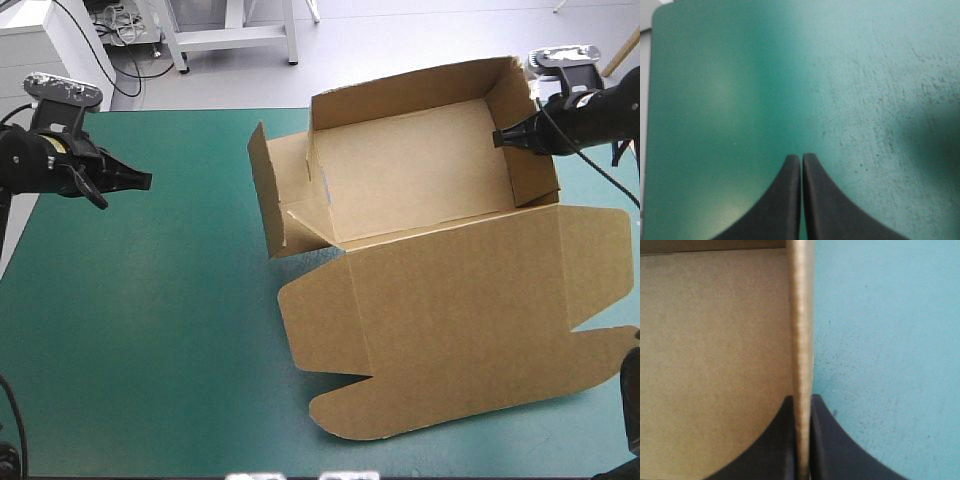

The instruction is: Fold the box

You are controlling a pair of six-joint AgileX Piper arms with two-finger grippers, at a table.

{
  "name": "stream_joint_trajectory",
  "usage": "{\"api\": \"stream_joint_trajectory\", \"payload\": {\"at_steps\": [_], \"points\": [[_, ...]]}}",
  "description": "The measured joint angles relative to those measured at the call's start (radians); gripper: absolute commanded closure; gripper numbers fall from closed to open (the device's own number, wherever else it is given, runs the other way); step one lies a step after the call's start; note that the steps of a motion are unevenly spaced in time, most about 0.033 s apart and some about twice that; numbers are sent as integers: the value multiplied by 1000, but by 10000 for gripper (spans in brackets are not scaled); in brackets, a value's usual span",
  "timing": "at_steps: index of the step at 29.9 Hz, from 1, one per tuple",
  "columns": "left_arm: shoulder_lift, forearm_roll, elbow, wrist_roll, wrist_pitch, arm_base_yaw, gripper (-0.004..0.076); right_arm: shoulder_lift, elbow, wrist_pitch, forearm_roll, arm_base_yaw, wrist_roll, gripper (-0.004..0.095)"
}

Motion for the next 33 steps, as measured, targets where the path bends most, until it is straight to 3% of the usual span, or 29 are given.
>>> {"api": "stream_joint_trajectory", "payload": {"at_steps": [8, 18, 24, 30, 33], "points": [[33, -241, 177, 109, -21, 192, 731, -90, 0, 16, 36, -9, -32, 930], [40, -574, 542, 362, -285, 271, 731, -145, 0, 19, 76, -9, -32, 930], [60, -701, 656, 417, -400, 271, 719, -158, 0, 21, 143, -10, -35, 930], [101, -836, 671, 505, -407, 271, 541, -160, 0, 23, 155, -10, -35, 930], [106, -966, 671, 589, -382, 271, 322, -160, 0, 23, 155, -10, -37, 930]]}}
